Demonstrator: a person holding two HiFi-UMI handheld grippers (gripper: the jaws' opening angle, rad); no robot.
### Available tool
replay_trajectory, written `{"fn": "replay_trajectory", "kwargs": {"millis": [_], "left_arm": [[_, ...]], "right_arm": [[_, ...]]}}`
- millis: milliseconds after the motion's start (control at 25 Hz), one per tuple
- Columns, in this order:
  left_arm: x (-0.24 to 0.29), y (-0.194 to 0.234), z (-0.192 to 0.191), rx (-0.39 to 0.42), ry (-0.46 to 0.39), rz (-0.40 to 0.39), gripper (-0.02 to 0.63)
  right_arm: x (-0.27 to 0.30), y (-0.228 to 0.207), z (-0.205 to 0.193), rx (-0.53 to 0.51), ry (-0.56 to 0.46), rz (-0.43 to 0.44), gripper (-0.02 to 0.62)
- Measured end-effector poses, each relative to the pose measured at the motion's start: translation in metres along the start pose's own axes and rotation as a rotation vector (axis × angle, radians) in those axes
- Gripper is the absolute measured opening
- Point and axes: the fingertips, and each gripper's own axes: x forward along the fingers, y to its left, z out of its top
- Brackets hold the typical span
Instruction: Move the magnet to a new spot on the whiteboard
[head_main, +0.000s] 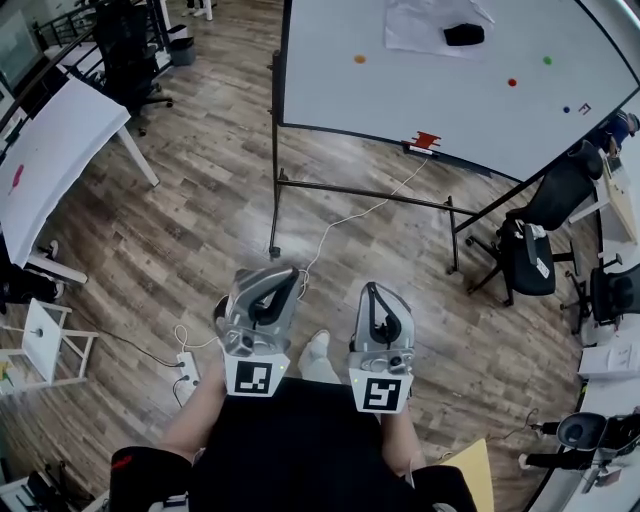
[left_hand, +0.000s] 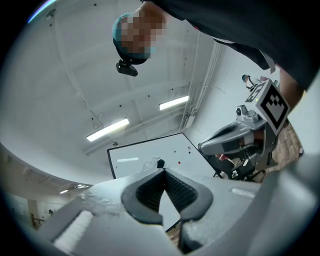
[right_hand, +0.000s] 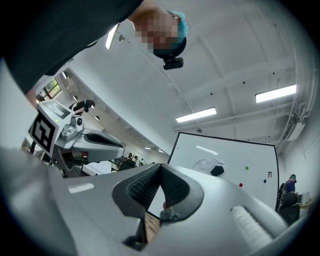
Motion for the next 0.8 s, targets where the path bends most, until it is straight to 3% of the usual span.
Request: {"fn": "replay_trajectory", "kwargs": {"millis": [800], "left_arm": [[0.123, -0.016, -0.039, 0.048, 0.073, 0.138, 0.0]], "right_arm": [[0.07, -0.104, -0.073, 0.042, -0.04, 0.133, 0.002]]}}
